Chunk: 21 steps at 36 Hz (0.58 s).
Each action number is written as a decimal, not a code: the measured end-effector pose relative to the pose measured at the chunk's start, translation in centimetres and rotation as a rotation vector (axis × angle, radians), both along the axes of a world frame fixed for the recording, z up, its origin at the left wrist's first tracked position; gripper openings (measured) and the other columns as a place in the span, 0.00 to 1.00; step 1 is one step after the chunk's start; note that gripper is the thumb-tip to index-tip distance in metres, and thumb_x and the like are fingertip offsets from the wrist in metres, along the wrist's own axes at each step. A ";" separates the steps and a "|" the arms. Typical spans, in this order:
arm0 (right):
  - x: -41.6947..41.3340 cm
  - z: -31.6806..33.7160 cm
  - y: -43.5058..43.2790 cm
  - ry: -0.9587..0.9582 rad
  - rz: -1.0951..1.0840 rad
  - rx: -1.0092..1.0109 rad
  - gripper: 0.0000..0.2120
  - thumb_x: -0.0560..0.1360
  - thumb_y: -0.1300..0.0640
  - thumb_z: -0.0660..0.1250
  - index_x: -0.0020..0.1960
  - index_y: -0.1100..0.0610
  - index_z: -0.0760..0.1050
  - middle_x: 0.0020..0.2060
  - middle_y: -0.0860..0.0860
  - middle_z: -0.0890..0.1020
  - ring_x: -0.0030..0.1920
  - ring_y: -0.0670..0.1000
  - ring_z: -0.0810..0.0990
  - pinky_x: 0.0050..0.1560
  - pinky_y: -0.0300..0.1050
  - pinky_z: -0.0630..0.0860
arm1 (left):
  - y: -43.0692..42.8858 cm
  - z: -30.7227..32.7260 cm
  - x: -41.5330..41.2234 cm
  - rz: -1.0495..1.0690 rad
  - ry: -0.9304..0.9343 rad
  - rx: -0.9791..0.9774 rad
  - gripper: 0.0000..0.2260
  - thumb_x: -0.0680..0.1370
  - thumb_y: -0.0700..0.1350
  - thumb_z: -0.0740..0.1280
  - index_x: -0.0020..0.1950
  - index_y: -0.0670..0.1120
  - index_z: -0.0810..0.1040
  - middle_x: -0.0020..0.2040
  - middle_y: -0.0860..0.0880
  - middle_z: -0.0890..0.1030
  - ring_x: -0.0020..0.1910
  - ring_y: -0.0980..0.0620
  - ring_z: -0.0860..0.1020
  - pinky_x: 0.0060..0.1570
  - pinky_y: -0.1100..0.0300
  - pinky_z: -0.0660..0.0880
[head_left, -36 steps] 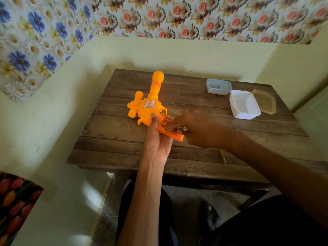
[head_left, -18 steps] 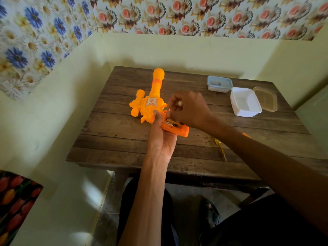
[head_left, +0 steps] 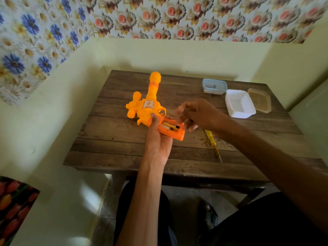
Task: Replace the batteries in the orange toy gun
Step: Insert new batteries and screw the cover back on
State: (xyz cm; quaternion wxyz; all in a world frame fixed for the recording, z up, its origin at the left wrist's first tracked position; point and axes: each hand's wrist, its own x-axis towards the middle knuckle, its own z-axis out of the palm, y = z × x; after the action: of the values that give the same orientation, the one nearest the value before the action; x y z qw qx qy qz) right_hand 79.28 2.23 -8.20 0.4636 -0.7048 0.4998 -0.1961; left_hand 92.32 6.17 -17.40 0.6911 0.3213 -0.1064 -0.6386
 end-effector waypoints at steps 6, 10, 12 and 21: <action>-0.4 0.0 0.1 0.098 0.138 -0.113 0.10 0.81 0.67 0.56 0.54 0.64 0.76 0.40 0.53 0.81 0.35 0.48 0.81 0.34 0.38 0.78 | -0.1 -0.1 0.0 -0.040 0.031 -0.016 0.27 0.81 0.57 0.60 0.72 0.39 0.66 0.62 0.32 0.75 0.64 0.32 0.73 0.63 0.28 0.67; -0.5 0.4 0.4 0.395 0.401 -0.410 0.18 0.73 0.71 0.58 0.51 0.54 0.79 0.41 0.45 0.76 0.41 0.44 0.74 0.41 0.37 0.69 | -0.1 0.0 0.2 -0.008 -0.017 -0.024 0.19 0.82 0.55 0.57 0.64 0.41 0.69 0.45 0.43 0.77 0.38 0.44 0.81 0.52 0.42 0.79; -0.5 0.2 0.8 0.516 0.475 -0.490 0.17 0.73 0.70 0.59 0.50 0.51 0.80 0.45 0.45 0.76 0.46 0.46 0.74 0.43 0.35 0.68 | -0.1 -0.1 0.2 -0.017 -0.020 -0.031 0.19 0.83 0.55 0.57 0.65 0.42 0.68 0.42 0.44 0.76 0.30 0.47 0.78 0.53 0.44 0.79; 0.6 -0.8 0.2 0.603 0.460 -0.707 0.09 0.77 0.59 0.62 0.48 0.44 0.75 0.42 0.43 0.68 0.43 0.45 0.70 0.42 0.45 0.73 | -0.1 0.3 0.1 0.020 -0.058 -0.020 0.20 0.83 0.54 0.57 0.70 0.43 0.67 0.37 0.44 0.76 0.35 0.49 0.75 0.45 0.52 0.80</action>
State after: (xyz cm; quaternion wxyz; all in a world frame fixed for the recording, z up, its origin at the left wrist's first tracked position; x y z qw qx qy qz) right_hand 79.84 2.39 -9.02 0.0638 -0.9353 0.3465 -0.0343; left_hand 92.38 6.06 -17.07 0.6974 0.3339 -0.1295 -0.6208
